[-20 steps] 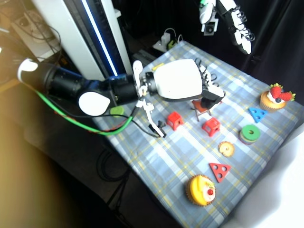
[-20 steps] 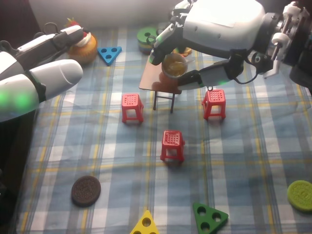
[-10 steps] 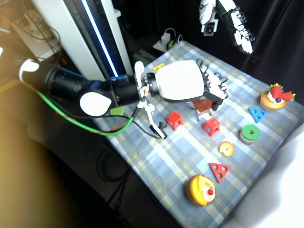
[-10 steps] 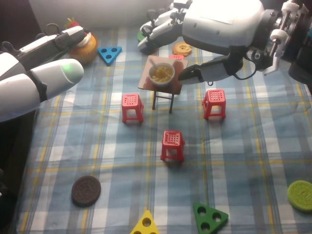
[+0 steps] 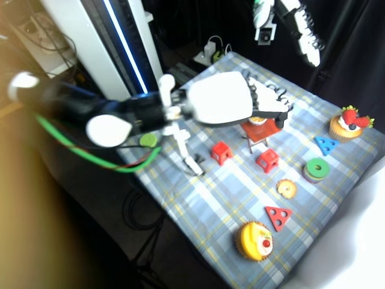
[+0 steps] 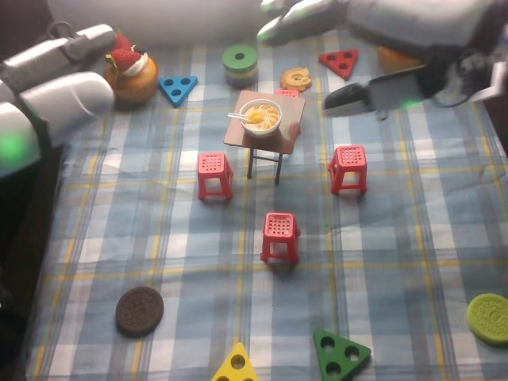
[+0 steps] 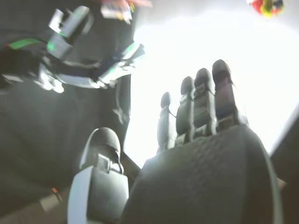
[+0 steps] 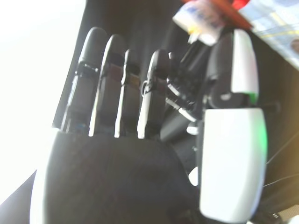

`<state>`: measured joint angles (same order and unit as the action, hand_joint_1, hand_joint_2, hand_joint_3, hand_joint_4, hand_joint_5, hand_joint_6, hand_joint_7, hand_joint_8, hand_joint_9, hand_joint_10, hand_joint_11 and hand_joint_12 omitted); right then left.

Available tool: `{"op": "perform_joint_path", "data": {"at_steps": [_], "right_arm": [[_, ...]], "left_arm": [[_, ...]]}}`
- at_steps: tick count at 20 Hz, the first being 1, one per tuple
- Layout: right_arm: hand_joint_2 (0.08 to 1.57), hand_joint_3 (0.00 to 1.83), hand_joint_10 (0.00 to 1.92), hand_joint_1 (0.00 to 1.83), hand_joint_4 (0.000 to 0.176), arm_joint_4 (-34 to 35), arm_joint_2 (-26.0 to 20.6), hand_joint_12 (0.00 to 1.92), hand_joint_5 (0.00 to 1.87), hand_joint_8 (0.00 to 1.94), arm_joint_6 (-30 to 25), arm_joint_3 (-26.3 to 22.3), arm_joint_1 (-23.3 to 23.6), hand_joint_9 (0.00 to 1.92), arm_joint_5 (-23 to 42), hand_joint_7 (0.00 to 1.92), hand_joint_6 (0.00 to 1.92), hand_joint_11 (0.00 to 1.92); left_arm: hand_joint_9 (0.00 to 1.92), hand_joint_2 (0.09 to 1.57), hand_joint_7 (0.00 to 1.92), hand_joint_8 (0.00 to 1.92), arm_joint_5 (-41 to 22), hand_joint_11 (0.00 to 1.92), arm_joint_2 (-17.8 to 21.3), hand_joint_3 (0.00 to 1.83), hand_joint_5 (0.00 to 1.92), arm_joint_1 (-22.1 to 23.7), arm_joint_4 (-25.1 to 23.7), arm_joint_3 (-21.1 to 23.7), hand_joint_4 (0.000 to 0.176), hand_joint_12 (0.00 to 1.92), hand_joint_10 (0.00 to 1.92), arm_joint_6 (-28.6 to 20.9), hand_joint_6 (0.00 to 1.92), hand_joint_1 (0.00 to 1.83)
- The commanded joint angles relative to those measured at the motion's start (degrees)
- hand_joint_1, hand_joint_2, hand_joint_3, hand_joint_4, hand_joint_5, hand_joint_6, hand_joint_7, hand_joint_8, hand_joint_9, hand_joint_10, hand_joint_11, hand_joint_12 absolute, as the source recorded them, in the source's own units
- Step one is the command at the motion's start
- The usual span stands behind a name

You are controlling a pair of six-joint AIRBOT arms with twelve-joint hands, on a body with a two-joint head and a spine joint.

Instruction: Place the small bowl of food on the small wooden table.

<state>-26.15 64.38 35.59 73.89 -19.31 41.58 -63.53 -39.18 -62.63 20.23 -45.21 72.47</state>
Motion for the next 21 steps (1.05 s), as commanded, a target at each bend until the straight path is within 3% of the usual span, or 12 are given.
{"op": "perform_joint_path", "data": {"at_steps": [1,3,5,6,8,12,13,14,15,18,20,21], "right_arm": [[0.89,0.0,0.0,1.04,0.009,2.4,-2.0,1.12,0.64,0.0,-0.1,-1.3,0.7,0.61,9.7,0.56,0.0,0.23],[0.89,0.0,0.0,1.02,0.0,6.9,-5.7,0.94,0.58,0.0,0.1,-3.5,-3.3,0.55,16.0,0.56,0.0,0.19],[0.92,0.0,0.0,1.01,0.0,14.3,-9.4,0.78,0.51,0.0,1.7,-6.1,-10.9,0.48,25.6,0.49,0.0,0.11],[0.93,0.01,0.0,1.02,0.012,16.1,-10.1,0.77,0.47,0.0,2.0,-6.8,-12.7,0.45,27.8,0.46,0.0,0.12],[0.95,0.0,0.0,1.12,0.014,22.0,-12.3,0.86,0.48,0.0,3.6,-9.8,-20.4,0.49,37.5,0.47,0.0,0.16],[1.08,0.0,0.02,1.11,0.0,31.2,-14.6,0.81,0.45,0.0,5.9,-14.9,-34.0,0.64,53.4,0.57,0.0,0.24],[1.1,0.0,0.02,0.99,0.0,33.8,-14.7,0.89,0.44,0.0,6.0,-15.8,-37.4,0.66,57.1,0.58,0.0,0.21],[1.11,0.0,0.02,0.84,0.0,38.1,-15.0,0.92,0.43,0.01,6.2,-17.5,-41.3,0.68,59.4,0.6,0.0,0.23],[1.13,0.0,0.01,0.76,0.0,38.5,-15.1,0.9,0.43,0.0,6.4,-17.9,-41.7,0.68,59.4,0.62,0.0,0.23],[1.16,0.0,0.0,0.66,0.0,39.9,-15.1,0.78,0.39,0.0,6.9,-18.2,-44.0,0.74,59.4,0.66,0.0,0.34],[1.13,0.0,0.0,0.74,0.064,35.2,-16.0,0.6,0.26,0.0,7.5,-19.5,-42.1,0.61,59.4,0.52,0.0,0.31],[1.14,0.0,0.0,0.68,0.131,33.4,-16.7,0.41,0.05,0.0,8.9,-20.0,-40.5,0.33,59.4,0.29,0.0,0.06]], "left_arm": [[0.13,1.15,0.16,0.0,-11.2,0.0,0.7,0.0,0.15,-0.2,0.0,-0.1,0.155,0.39,0.01,-2.1,0.0,0.11],[0.13,1.11,0.14,0.0,-16.0,0.0,1.2,0.0,0.11,-1.7,0.3,0.3,0.175,0.46,0.01,-4.8,0.0,0.17],[0.12,1.06,0.18,0.0,-22.9,0.0,1.2,0.0,0.17,-4.0,0.4,-0.1,0.149,0.45,0.0,-11.2,0.0,0.42],[0.12,1.06,0.17,0.0,-24.4,0.0,1.2,0.0,0.19,-4.5,0.4,-0.2,0.098,0.4,0.0,-12.4,0.0,0.5],[0.07,1.05,0.1,0.0,-30.3,0.0,1.1,0.0,0.12,-6.2,0.3,-0.4,0.081,0.24,0.01,-16.2,0.01,0.5],[0.12,0.98,0.08,0.0,-35.8,0.0,0.5,0.0,0.03,-7.7,-1.0,-0.6,0.136,0.46,0.0,-21.7,0.0,0.58],[0.12,1.01,0.08,0.0,-35.8,0.0,0.1,0.0,0.03,-7.6,-1.2,-0.7,0.098,0.56,0.0,-21.9,0.0,0.55],[0.16,0.96,0.13,0.0,-35.8,0.0,-0.5,0.0,0.06,-7.6,-0.2,-1.0,0.11,0.7,0.01,-22.3,0.0,0.46],[0.19,0.96,0.15,0.01,-35.8,0.0,-0.7,0.0,0.06,-7.6,0.0,-1.1,0.08,0.79,0.01,-22.7,0.0,0.4],[0.22,1.15,0.17,0.0,-35.8,0.0,-2.0,0.02,0.08,-6.5,-0.4,-3.2,0.104,0.73,0.01,-28.7,0.01,0.26],[0.23,1.21,0.19,0.0,-35.9,0.0,-1.9,0.01,0.1,-3.3,-3.3,-3.7,0.037,0.6,0.0,-28.5,0.01,0.19],[0.21,1.28,0.18,0.0,-35.9,0.0,-1.8,0.01,0.26,-1.2,-4.9,-4.0,0.0,0.56,0.0,-28.3,0.07,0.1]]}}
